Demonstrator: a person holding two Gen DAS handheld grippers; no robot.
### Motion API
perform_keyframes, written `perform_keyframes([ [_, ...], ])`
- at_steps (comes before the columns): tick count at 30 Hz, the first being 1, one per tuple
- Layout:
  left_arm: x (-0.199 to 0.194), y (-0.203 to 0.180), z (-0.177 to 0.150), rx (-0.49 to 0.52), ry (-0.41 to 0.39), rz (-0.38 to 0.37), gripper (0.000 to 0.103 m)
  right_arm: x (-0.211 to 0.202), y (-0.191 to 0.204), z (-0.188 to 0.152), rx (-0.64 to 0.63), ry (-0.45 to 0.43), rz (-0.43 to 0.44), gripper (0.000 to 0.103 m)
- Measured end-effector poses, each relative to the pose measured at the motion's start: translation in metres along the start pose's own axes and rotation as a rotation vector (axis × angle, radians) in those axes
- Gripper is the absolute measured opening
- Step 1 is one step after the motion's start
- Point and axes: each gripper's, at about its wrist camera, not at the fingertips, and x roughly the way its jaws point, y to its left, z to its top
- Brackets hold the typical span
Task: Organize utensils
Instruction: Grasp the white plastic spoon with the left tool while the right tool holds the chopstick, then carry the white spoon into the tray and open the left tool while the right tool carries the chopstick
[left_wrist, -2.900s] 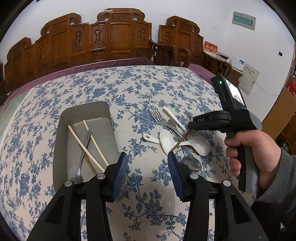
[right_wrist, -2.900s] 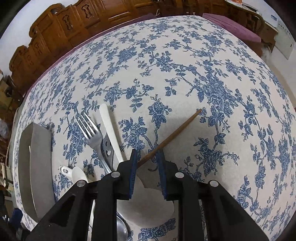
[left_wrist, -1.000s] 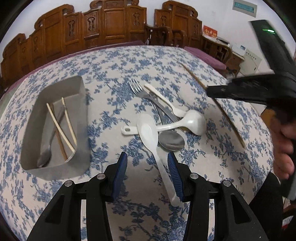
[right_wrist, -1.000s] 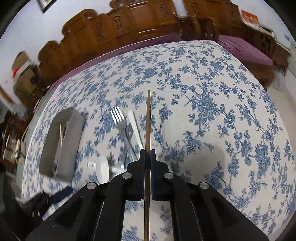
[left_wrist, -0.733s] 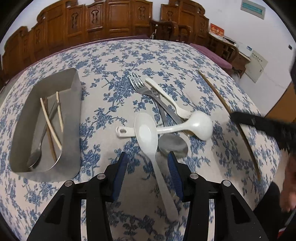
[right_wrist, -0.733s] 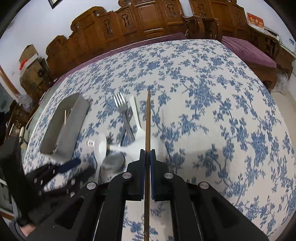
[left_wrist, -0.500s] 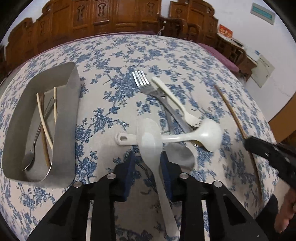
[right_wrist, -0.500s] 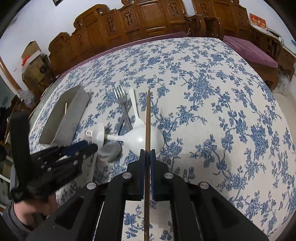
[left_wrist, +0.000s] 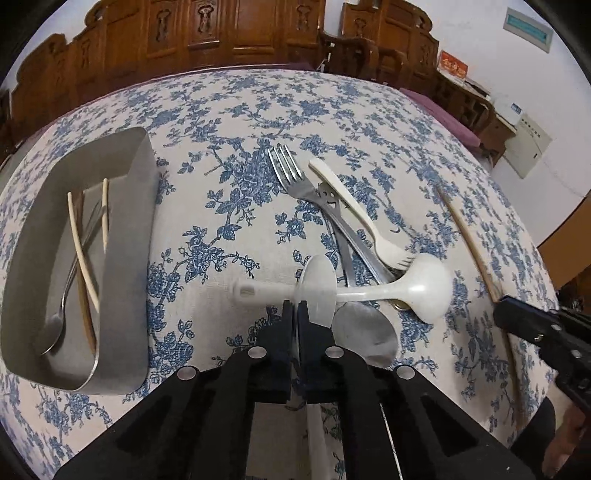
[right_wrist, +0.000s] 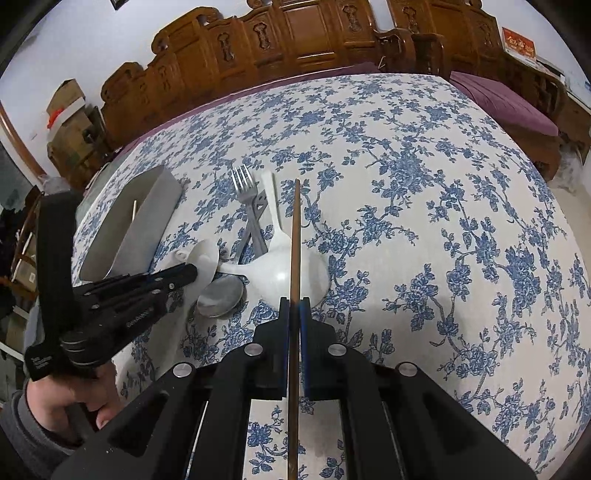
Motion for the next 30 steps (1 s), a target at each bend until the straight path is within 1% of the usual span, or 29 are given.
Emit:
perform_keyframes([
  [5,-0.020,0.007,0.001,-0.003,-0.031,-0.021,0.002,0.000,0.011,0.001,-0.016,-0.007,0.006,0.006],
  [9,-0.042,0.014,0.006,-0.001,-0.076,-0.026,0.002,0.000,0.024,0.007,-0.030,-0.019,0.015,0.006],
  [12,-0.062,0.022,0.012,0.007,-0.117,-0.013,0.002,0.000,0.036,0.013,-0.041,-0.028,0.025,0.006],
  [17,-0.081,0.041,0.022,0.008,-0.157,0.001,0.002,0.000,0.060,0.024,-0.063,-0.045,0.043,0.006],
  [25,-0.096,0.076,0.037,-0.016,-0.197,0.008,0.002,0.001,0.093,0.039,-0.114,-0.060,0.062,0.006],
  [30,-0.103,0.099,0.046,-0.028,-0.229,0.033,0.002,0.004,0.110,0.050,-0.128,-0.068,0.085,0.006],
])
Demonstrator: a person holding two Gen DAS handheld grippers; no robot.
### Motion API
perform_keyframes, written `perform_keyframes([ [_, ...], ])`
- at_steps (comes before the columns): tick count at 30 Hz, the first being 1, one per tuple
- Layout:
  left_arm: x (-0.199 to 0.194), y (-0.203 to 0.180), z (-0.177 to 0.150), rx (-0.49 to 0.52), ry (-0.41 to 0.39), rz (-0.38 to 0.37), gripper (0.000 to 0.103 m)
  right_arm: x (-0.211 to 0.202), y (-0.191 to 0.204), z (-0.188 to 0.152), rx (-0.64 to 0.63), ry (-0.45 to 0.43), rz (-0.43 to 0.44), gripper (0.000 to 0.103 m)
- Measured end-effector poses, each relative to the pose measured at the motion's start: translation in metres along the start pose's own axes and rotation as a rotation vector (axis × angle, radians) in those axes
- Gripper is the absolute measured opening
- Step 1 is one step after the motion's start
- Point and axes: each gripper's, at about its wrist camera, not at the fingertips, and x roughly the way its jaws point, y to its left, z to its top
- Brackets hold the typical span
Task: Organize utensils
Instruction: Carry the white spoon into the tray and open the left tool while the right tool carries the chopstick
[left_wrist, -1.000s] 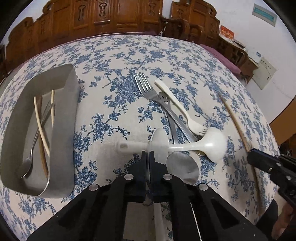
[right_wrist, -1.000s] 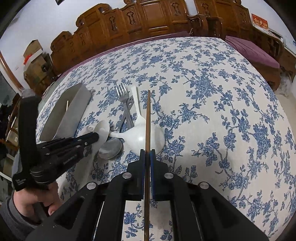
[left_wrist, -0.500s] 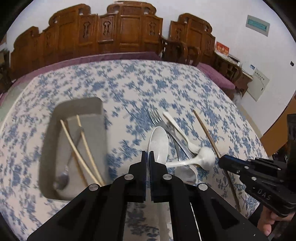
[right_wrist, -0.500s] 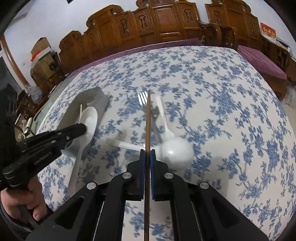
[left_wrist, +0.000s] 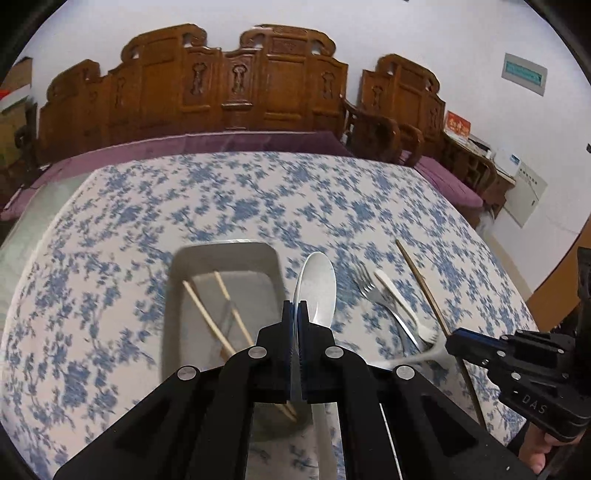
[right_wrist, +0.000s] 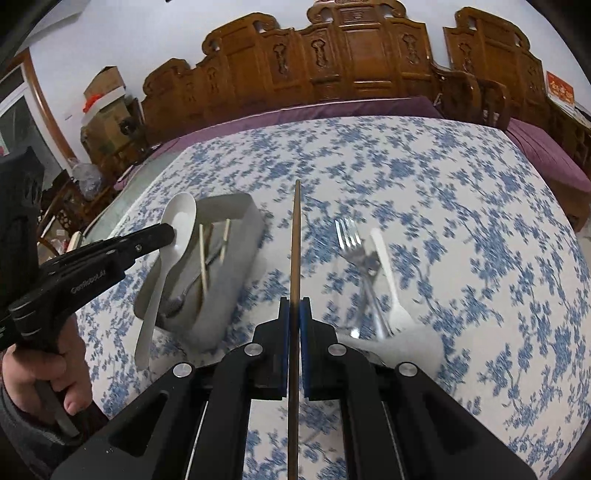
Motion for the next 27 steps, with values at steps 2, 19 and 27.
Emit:
perform_keyframes([
  [2,0.001,0.010,0.003,-0.005,-0.012,0.012,0.002,0.003,0.007,0.006,-0.005,-0.004,0.011,0.006],
  [19,0.028,0.067,0.011,-0.077,-0.018,0.066,0.002,0.038,0.050,0.029,-0.051,0.001,0.059,0.006],
  [27,0.040,0.074,0.009,-0.065,0.022,0.076,0.002,0.053,0.068,0.040,-0.061,-0.003,0.077,0.007],
])
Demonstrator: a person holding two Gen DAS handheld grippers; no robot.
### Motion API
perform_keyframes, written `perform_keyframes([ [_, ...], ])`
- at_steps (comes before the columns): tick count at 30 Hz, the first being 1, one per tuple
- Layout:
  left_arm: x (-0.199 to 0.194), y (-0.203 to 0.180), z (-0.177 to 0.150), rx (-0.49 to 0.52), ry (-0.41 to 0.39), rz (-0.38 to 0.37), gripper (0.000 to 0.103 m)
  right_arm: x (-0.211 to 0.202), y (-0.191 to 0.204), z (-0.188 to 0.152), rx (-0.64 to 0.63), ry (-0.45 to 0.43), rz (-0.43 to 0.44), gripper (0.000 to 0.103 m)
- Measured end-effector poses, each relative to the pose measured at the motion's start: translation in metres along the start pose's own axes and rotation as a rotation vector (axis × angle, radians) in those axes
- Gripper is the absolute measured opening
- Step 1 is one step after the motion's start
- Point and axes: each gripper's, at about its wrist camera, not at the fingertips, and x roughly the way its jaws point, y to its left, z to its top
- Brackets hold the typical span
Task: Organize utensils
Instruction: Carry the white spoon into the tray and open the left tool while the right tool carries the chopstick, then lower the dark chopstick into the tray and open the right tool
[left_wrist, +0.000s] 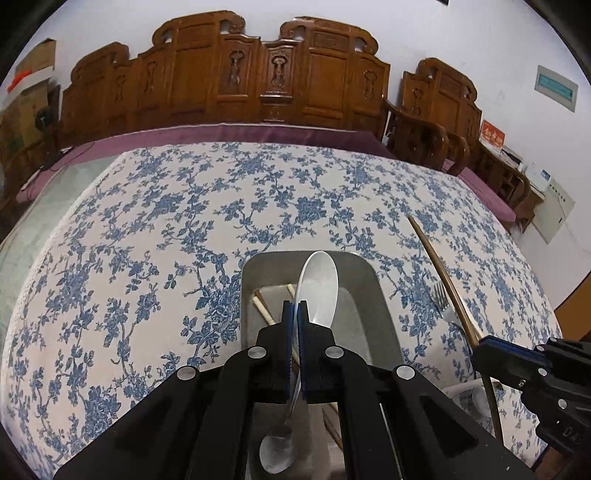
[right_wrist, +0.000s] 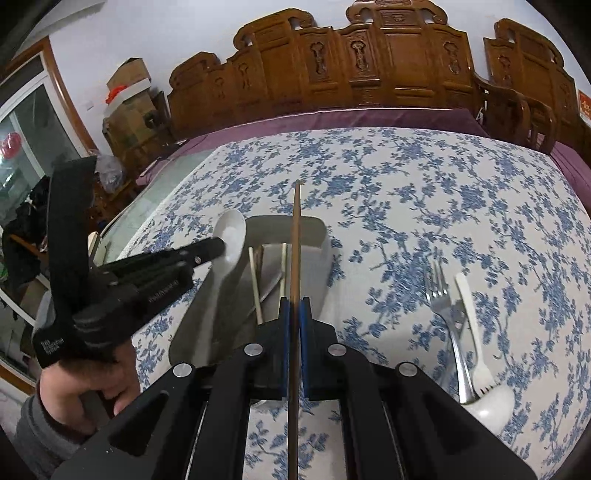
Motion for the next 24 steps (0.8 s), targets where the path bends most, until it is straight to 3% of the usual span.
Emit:
perform_keyframes([
  [14,-0.014,0.022,0.006,-0.014,-0.017,0.015,0.002,0.029,0.024,0.012,0.001,0.009,0.024,0.007],
  [24,-0.028,0.047,0.010,-0.030,-0.046,0.071,0.002,0.048,0.044,0.023,-0.004,-0.008,0.052,0.007],
])
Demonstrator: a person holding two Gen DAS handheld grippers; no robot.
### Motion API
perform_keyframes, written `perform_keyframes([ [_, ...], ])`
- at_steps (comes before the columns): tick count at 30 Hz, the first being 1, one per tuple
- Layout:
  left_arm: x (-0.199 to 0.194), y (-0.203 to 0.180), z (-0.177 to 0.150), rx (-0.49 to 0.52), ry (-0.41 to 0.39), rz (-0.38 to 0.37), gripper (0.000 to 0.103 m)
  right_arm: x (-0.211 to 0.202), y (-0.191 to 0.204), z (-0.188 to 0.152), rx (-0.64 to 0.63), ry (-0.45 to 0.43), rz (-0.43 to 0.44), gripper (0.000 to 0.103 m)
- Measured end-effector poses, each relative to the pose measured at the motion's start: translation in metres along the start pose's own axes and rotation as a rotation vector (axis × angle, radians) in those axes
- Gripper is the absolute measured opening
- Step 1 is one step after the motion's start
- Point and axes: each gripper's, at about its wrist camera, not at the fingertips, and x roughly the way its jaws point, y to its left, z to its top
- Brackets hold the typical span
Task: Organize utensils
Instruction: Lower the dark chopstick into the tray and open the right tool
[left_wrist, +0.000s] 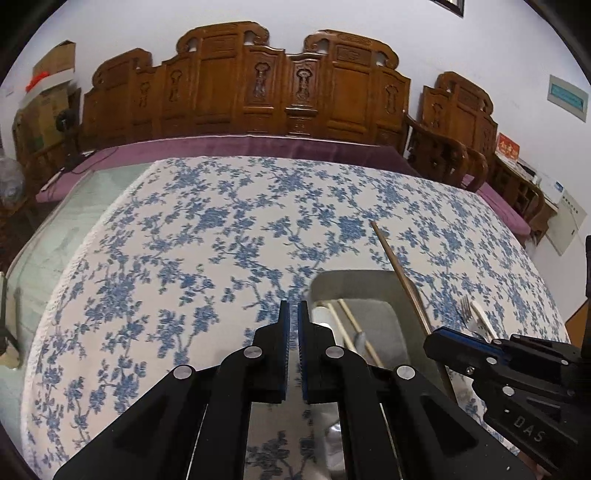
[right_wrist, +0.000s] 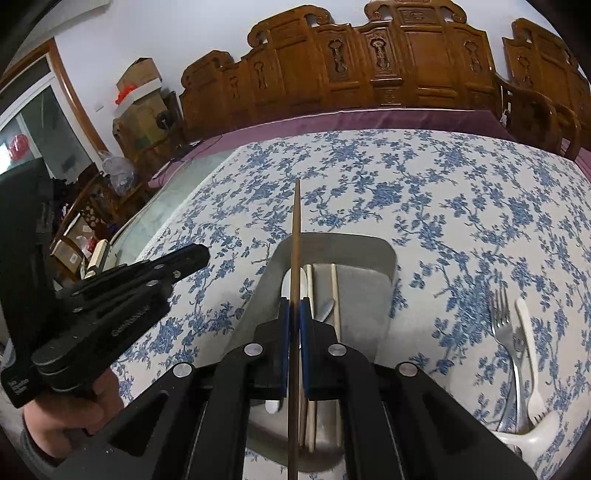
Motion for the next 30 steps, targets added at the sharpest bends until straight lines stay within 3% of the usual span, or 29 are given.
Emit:
perform_keyframes([
  [16,0.000,0.006,0.000,0.009,0.002,0.020,0.002,0.041,-0.009,-0.019,-0.029,0.059,-0.046,0.007],
  [26,-0.004,-0.007,-0.002,0.033,-0.002,0.010,0.004,0.031,-0.016,-0.022,-0.029,0.067,-0.019,0.008],
  [30,-0.007,-0.015,-0.003,0.044,-0.007,-0.006,0.007,0.010,-0.020,-0.025,-0.062,0.047,-0.015,0.008],
])
